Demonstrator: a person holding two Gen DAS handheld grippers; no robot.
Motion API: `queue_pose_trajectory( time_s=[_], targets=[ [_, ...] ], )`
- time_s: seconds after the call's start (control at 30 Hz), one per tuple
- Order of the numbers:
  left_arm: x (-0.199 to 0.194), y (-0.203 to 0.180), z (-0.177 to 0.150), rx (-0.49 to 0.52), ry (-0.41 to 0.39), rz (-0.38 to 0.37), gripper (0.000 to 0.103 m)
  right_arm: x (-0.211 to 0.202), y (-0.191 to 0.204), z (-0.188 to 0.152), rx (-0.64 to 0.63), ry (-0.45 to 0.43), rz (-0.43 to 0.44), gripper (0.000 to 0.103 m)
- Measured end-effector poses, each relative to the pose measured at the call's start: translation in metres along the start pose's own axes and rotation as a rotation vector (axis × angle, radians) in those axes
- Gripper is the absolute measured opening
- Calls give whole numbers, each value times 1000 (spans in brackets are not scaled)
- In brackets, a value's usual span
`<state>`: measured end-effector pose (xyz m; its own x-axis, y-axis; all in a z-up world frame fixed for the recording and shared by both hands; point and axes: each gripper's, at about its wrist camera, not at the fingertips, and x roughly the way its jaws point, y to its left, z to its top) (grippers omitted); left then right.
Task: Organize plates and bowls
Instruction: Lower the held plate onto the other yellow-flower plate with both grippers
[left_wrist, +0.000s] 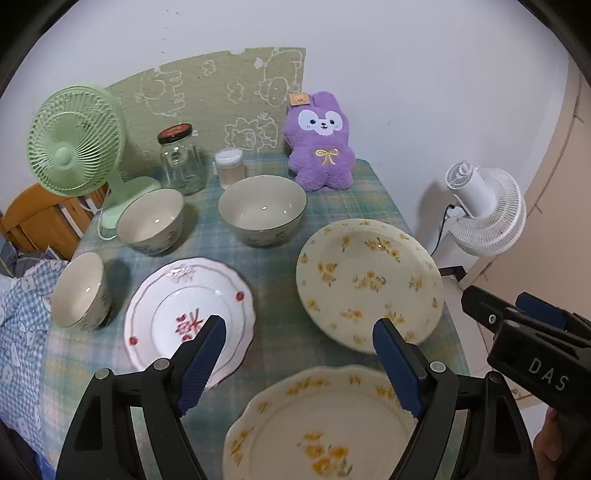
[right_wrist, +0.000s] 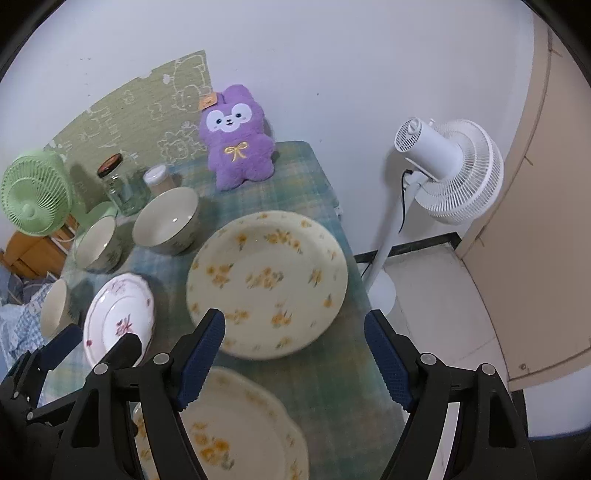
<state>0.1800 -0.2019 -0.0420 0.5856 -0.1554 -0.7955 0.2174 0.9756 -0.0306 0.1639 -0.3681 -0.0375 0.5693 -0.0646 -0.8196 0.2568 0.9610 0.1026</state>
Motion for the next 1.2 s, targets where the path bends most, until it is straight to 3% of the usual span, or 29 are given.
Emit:
queue_pose_trajectory(
  time_s=[0.43, 0.6, 0.77, 0.83, 0.97, 1.17, 1.2],
  targets=[
    [97, -31, 36, -47, 74, 90, 78, 100, -21, 50, -70, 72, 13, 81],
    [127, -27, 36, -63, 117, 126, 73, 135, -20, 53, -91, 113, 11, 80],
    [150, -26, 32, -75, 181, 102, 69, 161, -22, 51, -97, 147, -8, 80],
    [157, -27, 31, -71, 197, 102, 64, 166, -22, 50, -102, 155, -3, 71],
    [166, -26, 28, -77, 218, 110, 54, 176, -19, 50, -129, 165, -26, 68],
    [169, -29, 28, -58, 216, 117, 54, 181, -17, 51, -137, 166, -63, 63],
    [169, -30, 28, -61, 215, 122, 54, 180, -16, 51, -147, 162, -88, 58]
  ],
)
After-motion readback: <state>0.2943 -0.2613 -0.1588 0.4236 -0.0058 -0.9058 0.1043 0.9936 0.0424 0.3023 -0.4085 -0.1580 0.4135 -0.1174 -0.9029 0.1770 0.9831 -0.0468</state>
